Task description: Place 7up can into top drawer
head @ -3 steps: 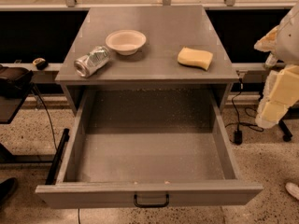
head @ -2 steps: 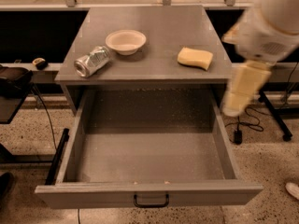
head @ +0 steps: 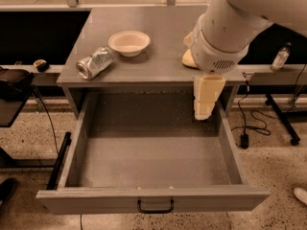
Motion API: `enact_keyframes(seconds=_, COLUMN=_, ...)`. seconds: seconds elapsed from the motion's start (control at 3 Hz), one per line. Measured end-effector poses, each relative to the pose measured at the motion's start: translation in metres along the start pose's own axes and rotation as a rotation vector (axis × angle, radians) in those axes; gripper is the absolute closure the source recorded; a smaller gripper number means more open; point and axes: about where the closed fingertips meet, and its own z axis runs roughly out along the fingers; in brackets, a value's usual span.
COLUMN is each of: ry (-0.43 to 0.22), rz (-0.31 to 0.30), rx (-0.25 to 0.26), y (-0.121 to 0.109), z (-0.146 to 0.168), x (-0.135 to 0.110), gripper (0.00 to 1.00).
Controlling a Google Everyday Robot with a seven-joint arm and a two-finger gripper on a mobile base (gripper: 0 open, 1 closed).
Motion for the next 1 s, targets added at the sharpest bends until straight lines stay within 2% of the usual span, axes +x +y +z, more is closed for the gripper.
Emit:
enact_keyframes(seconds=0.33, ry=0.0, rz=0.0, rx=0.0, y=0.0, z=0.0, x=0.0, gripper=0.0)
enact_keyframes(seconds=0.67, ry=0.003, rz=-0.093, rx=0.083, y=-0.024, z=0.0, x=-0.009, gripper=0.0)
enact_keyframes(seconds=1.0, ry=0.033, rz=-0.247, rx=0.324, y=-0.085, z=0.007, x=-0.054, gripper=0.0)
